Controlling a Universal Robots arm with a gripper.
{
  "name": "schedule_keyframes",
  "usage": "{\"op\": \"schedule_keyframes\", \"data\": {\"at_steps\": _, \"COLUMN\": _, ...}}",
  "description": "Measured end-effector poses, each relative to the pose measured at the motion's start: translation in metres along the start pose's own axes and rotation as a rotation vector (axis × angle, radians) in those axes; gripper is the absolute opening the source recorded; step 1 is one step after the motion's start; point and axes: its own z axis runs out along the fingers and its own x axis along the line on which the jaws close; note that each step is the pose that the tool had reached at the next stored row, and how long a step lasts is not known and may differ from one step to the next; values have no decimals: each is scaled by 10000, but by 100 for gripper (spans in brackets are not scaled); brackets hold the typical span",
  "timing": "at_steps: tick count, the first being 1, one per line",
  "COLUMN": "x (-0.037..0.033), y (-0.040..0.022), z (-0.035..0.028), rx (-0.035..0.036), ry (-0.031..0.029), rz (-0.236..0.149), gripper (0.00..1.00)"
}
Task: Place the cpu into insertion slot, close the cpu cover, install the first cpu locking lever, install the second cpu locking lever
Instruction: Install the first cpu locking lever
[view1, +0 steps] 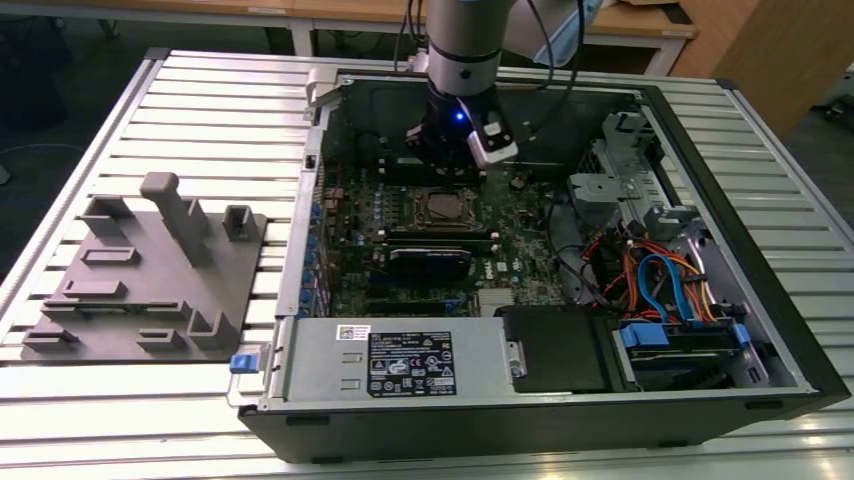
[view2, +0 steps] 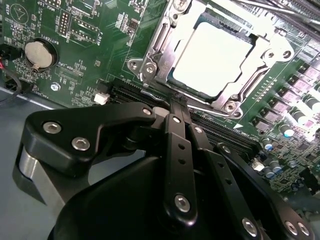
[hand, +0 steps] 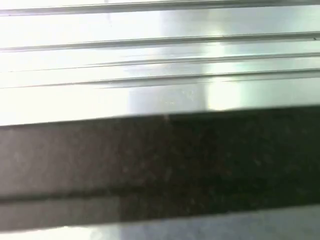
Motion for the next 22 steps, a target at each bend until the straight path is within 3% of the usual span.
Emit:
{"op": "schedule_keyframes", "data": {"at_steps": 17, "x": -67, "y": 30, "z": 4, "rx": -3, "ry": 2, "rz": -32, "gripper": 11}}
{"op": "schedule_keyframes", "data": {"at_steps": 22, "x": -69, "y": 33, "z": -22, "rx": -5, "ry": 1, "rz": -33, "gripper": 11}}
